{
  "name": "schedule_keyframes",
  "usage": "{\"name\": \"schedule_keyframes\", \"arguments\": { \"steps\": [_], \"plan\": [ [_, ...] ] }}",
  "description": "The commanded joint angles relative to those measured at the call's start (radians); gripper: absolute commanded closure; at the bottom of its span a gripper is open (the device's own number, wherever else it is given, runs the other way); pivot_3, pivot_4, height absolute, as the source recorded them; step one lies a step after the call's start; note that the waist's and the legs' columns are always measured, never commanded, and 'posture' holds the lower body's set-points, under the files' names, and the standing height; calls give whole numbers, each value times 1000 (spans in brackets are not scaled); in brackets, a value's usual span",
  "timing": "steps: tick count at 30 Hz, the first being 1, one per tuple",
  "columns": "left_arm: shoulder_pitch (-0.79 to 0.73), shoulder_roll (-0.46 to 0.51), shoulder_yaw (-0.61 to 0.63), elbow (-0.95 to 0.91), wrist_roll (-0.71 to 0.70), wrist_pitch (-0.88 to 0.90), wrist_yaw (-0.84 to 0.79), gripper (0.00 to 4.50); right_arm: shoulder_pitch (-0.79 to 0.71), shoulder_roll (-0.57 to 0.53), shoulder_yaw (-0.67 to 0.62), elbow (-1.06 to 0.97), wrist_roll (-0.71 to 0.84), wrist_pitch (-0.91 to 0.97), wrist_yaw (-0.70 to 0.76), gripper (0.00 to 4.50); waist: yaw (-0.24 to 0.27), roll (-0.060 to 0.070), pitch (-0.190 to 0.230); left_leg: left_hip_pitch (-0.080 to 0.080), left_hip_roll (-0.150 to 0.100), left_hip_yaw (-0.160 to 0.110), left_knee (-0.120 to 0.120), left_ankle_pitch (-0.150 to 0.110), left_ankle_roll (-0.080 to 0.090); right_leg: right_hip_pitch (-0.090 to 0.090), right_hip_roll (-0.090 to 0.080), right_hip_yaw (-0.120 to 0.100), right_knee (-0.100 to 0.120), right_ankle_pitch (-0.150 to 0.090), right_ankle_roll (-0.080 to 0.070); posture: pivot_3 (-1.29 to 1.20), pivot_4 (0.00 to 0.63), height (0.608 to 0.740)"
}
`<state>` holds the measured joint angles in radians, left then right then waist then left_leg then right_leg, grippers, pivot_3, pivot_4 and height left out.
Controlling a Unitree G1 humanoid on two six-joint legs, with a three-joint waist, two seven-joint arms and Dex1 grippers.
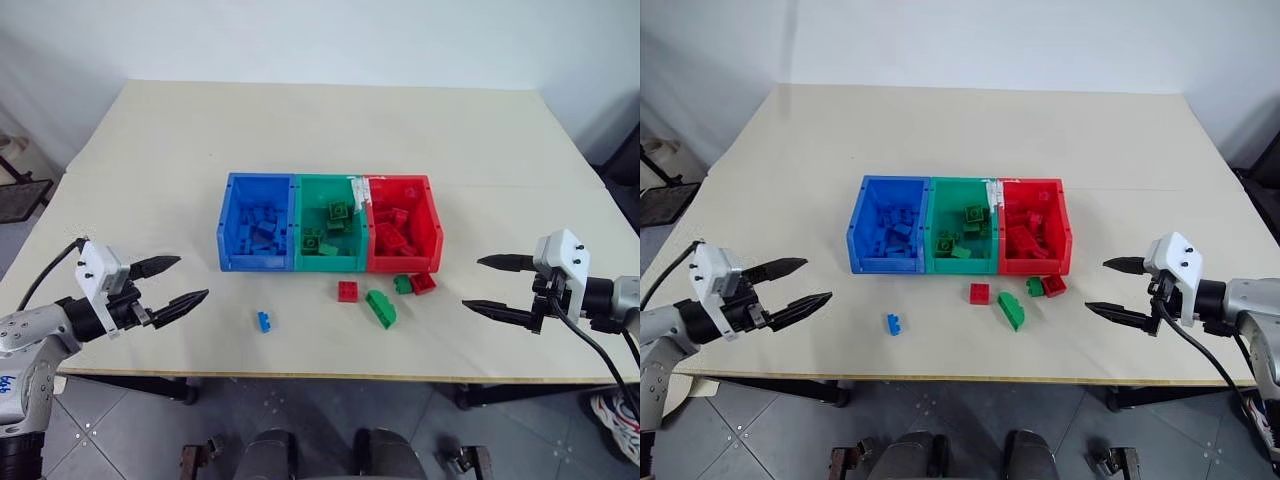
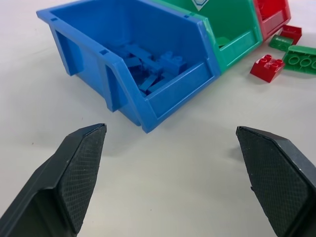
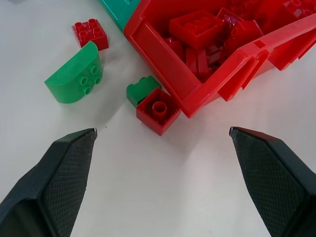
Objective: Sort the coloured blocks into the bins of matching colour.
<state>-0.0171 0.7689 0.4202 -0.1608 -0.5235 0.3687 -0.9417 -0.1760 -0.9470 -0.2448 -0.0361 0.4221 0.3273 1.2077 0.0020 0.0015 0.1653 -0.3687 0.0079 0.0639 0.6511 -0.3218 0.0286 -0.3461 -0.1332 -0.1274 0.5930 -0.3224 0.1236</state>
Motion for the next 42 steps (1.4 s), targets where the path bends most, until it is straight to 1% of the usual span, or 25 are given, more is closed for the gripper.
{"name": "schedule_keyframes", "arguments": {
  "steps": [1,4,8,10,14,17,20,25,28,29,34,37,42],
  "plan": [
    [-16,13,31,-24,-12,-44,-10,27,-4,-8,-43,-10,20,-15,-8,0,0,0,0,0,0,0,0,0,0,0,0,0,0,0,0,0,150,740],
    [-31,10,23,-21,2,-28,35,27,-1,-4,-44,-10,12,-8,-31,0,0,0,0,0,0,-1,0,0,0,1,0,-1,-1,0,0,0,150,740],
    [-44,4,1,-18,-10,-34,22,27,11,2,-36,-32,12,15,-68,0,0,0,0,1,0,-1,0,0,0,1,1,-1,-1,0,0,0,150,740],
    [-48,4,-40,-33,-9,-2,19,27,48,-4,-39,-66,14,46,-85,0,1,0,0,0,0,-1,0,0,0,1,1,-1,-1,0,0,0,150,740],
    [-77,15,-123,-29,3,34,-6,27,150,-31,-93,-116,11,85,-100,0,13,0,0,0,-1,-1,0,0,0,2,1,-2,-1,0,0,0,150,740],
    [-127,7,-166,2,-11,26,-51,27,239,-47,-159,-152,11,103,-92,0,24,0,0,0,-1,-1,0,0,0,2,1,-2,-1,0,0,0,150,740],
    [-180,-11,-195,40,-16,0,-97,27,305,-59,-209,-176,11,120,-87,0,24,0,0,0,-2,-1,0,0,1,3,2,-2,-2,0,0,0,150,740],
    [-215,-26,-217,74,-15,-34,-151,27,348,-58,-238,-204,13,138,-89,0,20,0,0,1,-1,0,0,0,1,3,2,-2,-2,0,0,0,150,740],
    [-208,-27,-206,77,-24,-43,-173,27,320,-44,-207,-214,22,165,-115,0,18,1,0,2,0,2,0,0,1,2,3,-3,-2,0,0,0,150,740],
    [-195,-25,-195,77,-32,-52,-188,27,297,-30,-178,-214,22,186,-138,0,18,1,0,2,0,2,0,0,1,2,4,-3,-2,0,0,0,150,740],
    [-137,-27,-138,74,-72,-99,-244,27,178,79,-63,-190,19,251,-247,0,17,1,0,1,1,0,1,-1,0,2,3,-2,-2,0,0,0,150,740],
    [-90,-28,-89,51,-107,-102,-251,27,85,205,45,-103,-49,203,-343,0,17,0,0,1,1,0,1,-1,0,3,3,-2,-2,0,0,0,150,740],
    [-27,-28,-46,13,-143,-95,-250,27,13,291,127,-11,-98,150,-383,0,16,1,0,1,0,0,1,-1,0,2,3,-2,-1,0,0,0,150,740]
  ]
}}
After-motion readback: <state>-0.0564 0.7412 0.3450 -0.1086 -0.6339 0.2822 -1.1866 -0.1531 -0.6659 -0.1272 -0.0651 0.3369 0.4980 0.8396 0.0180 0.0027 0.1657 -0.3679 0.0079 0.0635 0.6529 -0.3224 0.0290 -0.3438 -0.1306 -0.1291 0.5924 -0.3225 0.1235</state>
